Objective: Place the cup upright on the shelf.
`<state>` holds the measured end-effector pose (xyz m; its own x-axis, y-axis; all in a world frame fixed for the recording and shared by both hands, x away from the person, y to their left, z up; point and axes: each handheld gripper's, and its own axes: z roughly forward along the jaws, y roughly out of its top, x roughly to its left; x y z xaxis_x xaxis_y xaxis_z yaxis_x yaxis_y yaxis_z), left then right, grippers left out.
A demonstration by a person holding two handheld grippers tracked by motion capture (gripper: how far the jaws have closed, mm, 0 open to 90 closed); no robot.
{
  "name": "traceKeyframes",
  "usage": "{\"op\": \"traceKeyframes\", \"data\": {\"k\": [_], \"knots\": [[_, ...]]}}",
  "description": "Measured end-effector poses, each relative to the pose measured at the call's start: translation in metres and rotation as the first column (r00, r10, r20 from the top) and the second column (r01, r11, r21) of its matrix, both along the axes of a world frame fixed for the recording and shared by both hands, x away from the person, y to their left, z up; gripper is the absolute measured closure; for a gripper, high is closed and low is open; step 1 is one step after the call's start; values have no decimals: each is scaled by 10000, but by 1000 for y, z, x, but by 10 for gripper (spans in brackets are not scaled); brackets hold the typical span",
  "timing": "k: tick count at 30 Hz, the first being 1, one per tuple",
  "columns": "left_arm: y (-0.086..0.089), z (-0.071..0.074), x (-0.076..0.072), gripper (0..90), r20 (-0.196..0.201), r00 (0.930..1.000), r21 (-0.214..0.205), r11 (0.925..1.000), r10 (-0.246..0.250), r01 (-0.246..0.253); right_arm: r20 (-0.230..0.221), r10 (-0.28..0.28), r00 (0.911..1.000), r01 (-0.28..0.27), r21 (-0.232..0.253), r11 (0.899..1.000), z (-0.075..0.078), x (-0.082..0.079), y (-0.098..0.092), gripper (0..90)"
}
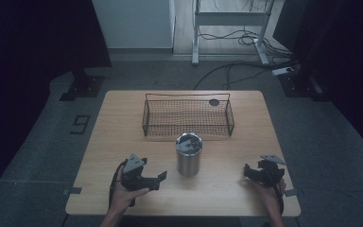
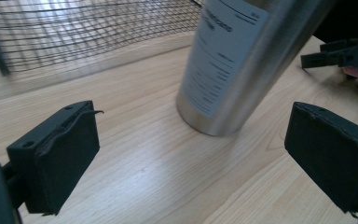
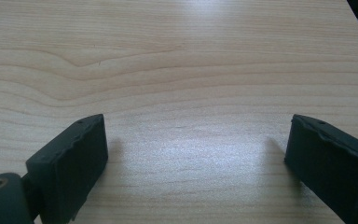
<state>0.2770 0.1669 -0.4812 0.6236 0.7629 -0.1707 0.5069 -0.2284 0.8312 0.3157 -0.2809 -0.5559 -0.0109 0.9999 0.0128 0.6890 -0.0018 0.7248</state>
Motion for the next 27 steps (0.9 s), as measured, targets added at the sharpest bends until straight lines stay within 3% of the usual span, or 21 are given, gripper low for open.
{"op": "traceKeyframes", "data": {"k": [27], "knots": [[-44,14,10,24,289,9980,163,9983,-569,564,15,-43,10000,43,10,10000,0,0,0,58]]}}
